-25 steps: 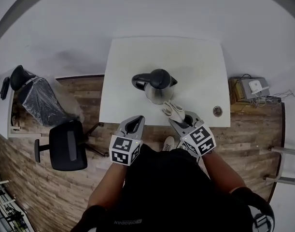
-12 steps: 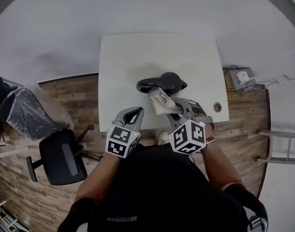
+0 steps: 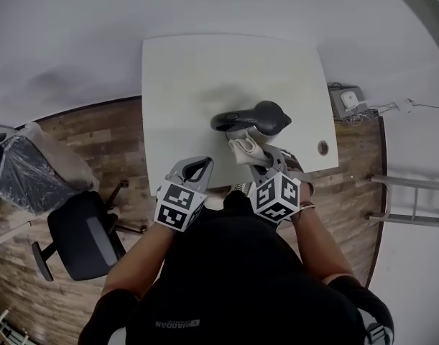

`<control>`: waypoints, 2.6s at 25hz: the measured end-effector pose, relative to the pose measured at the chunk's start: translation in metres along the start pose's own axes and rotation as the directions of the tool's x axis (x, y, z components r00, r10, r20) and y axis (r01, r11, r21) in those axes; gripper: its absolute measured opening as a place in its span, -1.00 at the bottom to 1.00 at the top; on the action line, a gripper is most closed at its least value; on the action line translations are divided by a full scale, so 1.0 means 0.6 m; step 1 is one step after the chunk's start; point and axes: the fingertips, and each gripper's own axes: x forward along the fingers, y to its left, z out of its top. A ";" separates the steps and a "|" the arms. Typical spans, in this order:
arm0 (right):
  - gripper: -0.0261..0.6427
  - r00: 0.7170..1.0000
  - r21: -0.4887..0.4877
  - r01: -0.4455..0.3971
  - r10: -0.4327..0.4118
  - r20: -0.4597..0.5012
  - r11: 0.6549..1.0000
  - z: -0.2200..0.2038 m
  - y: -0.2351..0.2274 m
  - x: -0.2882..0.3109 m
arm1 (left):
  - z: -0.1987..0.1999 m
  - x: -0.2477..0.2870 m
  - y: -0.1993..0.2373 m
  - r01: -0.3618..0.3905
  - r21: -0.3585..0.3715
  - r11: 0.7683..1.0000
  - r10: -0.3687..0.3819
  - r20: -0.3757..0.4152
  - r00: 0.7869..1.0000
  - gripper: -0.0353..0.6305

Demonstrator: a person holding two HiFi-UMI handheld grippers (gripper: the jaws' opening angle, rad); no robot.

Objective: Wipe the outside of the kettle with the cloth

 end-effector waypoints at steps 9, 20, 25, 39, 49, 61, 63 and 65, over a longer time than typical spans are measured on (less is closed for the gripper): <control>-0.63 0.999 0.025 -0.033 0.033 -0.017 0.999 -0.016 0.054 0.093 | -0.025 -0.006 0.019 -0.058 -0.069 0.996 0.059 0.004 0.998 -0.87; -0.63 0.994 -0.024 -0.055 0.052 -0.097 0.998 -0.043 0.100 0.181 | -0.040 -0.029 0.024 -0.075 -0.072 0.995 0.074 -0.007 0.997 -0.87; -0.63 0.992 -0.047 -0.051 0.045 -0.115 0.998 -0.055 0.109 0.198 | -0.042 -0.035 0.023 -0.080 -0.070 0.994 0.079 -0.007 0.997 -0.87; -0.63 0.800 0.674 -0.430 -0.094 0.593 0.601 0.002 -0.031 -0.103 | 0.045 0.030 -0.033 0.020 0.049 0.999 -0.021 0.014 1.000 -0.87; -0.63 0.633 0.703 -0.711 -0.444 0.635 -0.009 -0.120 -0.126 -0.112 | 0.057 0.048 -0.049 0.034 0.078 0.996 -0.034 -0.007 0.999 -0.87; -0.63 0.727 0.747 -0.657 -0.349 0.591 -0.104 -0.203 -0.104 -0.018 | 0.047 0.067 -0.050 0.001 0.049 0.999 0.002 -0.054 0.999 -0.87; -0.63 0.741 0.743 -0.652 -0.339 0.580 -0.154 -0.219 -0.095 0.002 | 0.041 0.070 -0.052 -0.010 0.040 0.999 0.013 -0.069 0.998 -0.87; -0.63 0.756 0.739 -0.643 -0.327 0.567 -0.203 -0.235 -0.087 0.025 | 0.036 0.072 -0.054 -0.023 0.033 0.999 0.025 -0.083 0.996 -0.87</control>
